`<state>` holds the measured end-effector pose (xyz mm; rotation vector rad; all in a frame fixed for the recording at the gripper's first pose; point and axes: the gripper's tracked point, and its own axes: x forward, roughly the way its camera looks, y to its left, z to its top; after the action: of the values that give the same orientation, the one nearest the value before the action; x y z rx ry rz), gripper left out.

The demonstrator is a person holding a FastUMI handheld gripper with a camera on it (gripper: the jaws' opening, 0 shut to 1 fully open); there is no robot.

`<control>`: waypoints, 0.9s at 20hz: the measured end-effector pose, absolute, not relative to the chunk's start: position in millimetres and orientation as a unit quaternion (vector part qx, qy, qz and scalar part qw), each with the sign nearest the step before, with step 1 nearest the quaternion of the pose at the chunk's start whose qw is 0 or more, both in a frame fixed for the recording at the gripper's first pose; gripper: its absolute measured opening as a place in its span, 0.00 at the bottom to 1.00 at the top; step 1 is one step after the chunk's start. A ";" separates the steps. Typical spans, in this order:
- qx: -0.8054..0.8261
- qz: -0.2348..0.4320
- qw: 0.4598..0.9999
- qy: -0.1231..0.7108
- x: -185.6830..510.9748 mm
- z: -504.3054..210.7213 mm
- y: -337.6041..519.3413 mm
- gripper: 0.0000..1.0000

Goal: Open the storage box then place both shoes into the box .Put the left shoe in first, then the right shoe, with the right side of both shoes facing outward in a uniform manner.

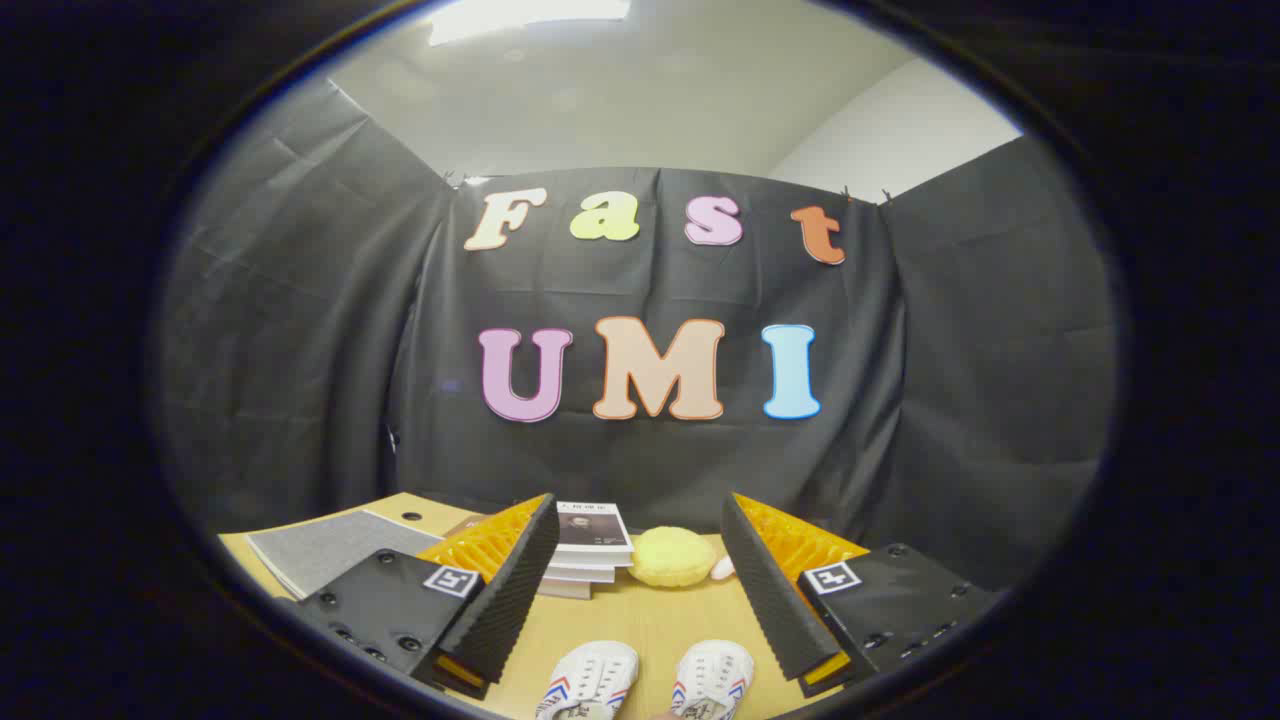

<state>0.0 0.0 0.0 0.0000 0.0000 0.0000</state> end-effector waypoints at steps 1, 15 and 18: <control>0.001 -0.001 1.000 -0.001 -0.2 1.4 -1.4 1.00; 0.000 0.002 1.000 0.006 -8.0 -3.1 4.3 1.00; 0.010 0.012 1.000 0.013 -9.1 -4.3 9.1 1.00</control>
<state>-9.1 9.1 -4.3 0.0197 0.0250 0.0240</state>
